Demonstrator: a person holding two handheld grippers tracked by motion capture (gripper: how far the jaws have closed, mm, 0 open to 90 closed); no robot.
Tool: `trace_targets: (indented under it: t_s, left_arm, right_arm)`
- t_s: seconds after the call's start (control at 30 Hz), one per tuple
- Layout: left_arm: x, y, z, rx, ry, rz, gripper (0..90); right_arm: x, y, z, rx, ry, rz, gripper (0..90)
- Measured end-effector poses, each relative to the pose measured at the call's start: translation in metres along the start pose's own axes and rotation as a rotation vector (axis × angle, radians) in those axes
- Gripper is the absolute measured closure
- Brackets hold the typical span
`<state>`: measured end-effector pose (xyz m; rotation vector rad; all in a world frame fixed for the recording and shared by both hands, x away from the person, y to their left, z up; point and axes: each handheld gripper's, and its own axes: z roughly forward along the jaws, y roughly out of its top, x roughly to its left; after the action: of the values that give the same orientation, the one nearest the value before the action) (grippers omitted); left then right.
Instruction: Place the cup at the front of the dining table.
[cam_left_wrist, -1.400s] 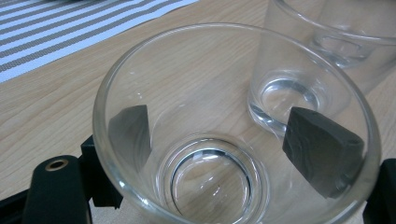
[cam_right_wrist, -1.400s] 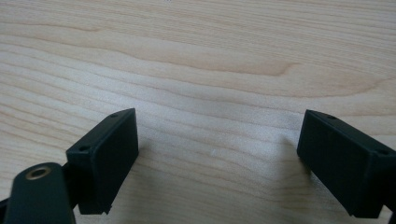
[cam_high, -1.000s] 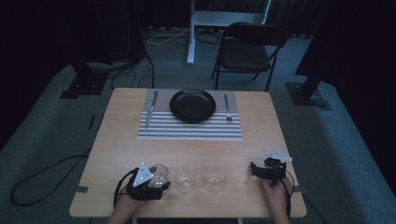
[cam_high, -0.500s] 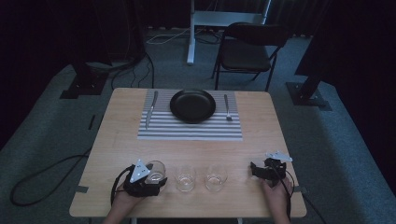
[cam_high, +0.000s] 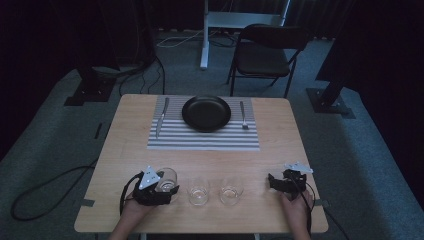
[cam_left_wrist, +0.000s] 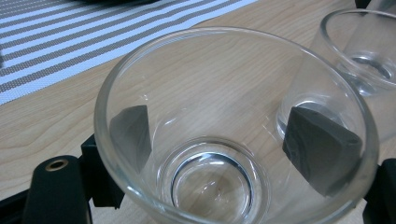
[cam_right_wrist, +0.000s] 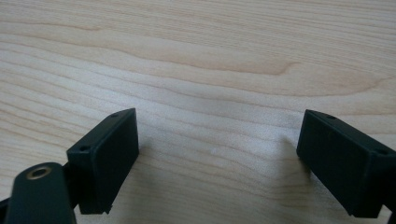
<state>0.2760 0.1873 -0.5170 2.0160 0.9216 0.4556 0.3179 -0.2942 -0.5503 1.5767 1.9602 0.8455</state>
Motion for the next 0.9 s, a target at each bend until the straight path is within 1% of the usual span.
trace_targets:
  t_s: [0.1, 0.33, 0.4, 0.57, 0.67, 0.7, 0.8, 0.9]
  left_arm:
    - [0.003, 0.001, 0.003, 0.011, 0.000, -0.003, 20.5]
    - [0.005, 0.005, 0.007, 0.008, -0.005, -0.008, 20.5]
    - [0.007, 0.007, 0.010, 0.008, -0.001, -0.012, 20.6]
    - [0.010, 0.013, 0.014, 0.007, 0.003, -0.009, 20.5]
    - [0.013, 0.016, 0.016, 0.000, -0.005, -0.016, 20.5]
    - [0.013, 0.017, 0.016, -0.003, -0.007, -0.011, 20.5]
    - [0.015, 0.019, 0.019, 0.011, 0.000, -0.008, 20.5]
    - [0.018, 0.022, 0.022, 0.007, 0.001, -0.017, 20.5]
  right_arm:
    - [0.000, 0.000, 0.000, 0.000, 0.000, 0.000, 12.3]
    - [0.000, 0.000, 0.000, -0.001, 0.000, 0.000, 12.2]
    - [0.000, 0.000, 0.000, -0.001, 0.000, 0.000, 12.3]
    - [0.000, 0.000, 0.000, 0.000, 0.000, 0.000, 12.2]
    - [0.000, 0.000, 0.000, 0.000, 0.000, 0.000, 12.3]
    - [0.000, 0.000, 0.000, 0.000, 0.000, 0.000, 12.3]
    - [0.000, 0.000, 0.000, 0.000, 0.000, 0.000, 12.3]
    - [0.000, 0.000, 0.000, 0.000, 0.000, 0.000, 12.2]
